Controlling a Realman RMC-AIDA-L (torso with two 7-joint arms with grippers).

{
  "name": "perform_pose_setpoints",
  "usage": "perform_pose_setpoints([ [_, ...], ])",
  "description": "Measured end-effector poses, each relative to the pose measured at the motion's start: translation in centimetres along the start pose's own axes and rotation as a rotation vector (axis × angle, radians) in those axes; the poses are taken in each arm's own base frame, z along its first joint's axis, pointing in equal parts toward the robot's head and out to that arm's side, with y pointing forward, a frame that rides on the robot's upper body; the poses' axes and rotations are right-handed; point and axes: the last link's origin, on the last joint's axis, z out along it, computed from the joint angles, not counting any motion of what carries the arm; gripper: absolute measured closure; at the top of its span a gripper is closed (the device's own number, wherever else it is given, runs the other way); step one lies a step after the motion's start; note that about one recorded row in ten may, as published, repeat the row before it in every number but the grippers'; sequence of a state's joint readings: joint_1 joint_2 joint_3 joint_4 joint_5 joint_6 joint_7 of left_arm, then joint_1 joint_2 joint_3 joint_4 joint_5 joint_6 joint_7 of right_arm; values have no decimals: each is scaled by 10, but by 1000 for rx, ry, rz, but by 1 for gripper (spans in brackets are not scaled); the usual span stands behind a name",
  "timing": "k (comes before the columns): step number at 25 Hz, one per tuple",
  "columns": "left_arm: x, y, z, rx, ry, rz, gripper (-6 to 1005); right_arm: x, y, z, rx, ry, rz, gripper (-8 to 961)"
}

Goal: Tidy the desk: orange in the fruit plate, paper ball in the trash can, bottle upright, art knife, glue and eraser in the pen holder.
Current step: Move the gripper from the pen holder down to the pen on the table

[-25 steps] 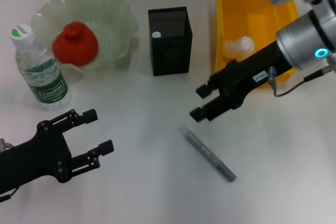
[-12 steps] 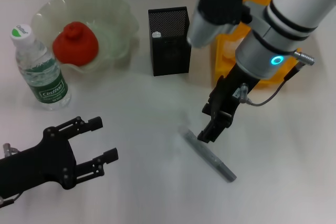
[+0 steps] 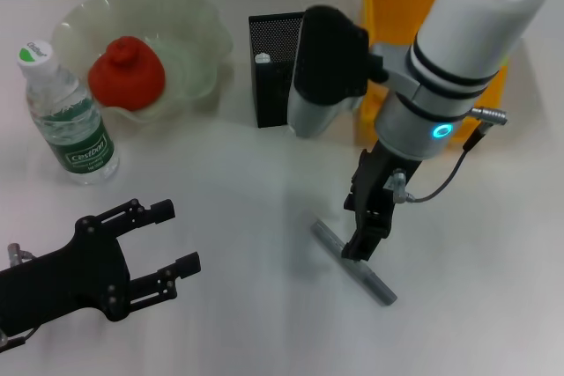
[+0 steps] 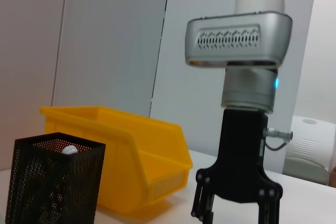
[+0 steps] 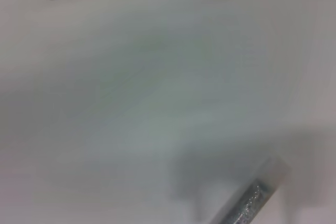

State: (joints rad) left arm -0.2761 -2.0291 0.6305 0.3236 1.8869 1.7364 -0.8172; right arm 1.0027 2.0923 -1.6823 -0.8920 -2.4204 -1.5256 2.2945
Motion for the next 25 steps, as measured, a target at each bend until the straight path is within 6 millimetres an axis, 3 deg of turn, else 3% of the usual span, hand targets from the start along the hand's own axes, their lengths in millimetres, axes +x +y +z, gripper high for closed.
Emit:
perform_pose_setpoints([
  [7, -1, 1, 0, 3, 3, -4, 241, -10, 8, 10, 10, 14, -29, 251],
  [25, 0, 1, -2, 1, 6, -4, 241, -12, 15, 20, 13, 45, -12, 262],
])
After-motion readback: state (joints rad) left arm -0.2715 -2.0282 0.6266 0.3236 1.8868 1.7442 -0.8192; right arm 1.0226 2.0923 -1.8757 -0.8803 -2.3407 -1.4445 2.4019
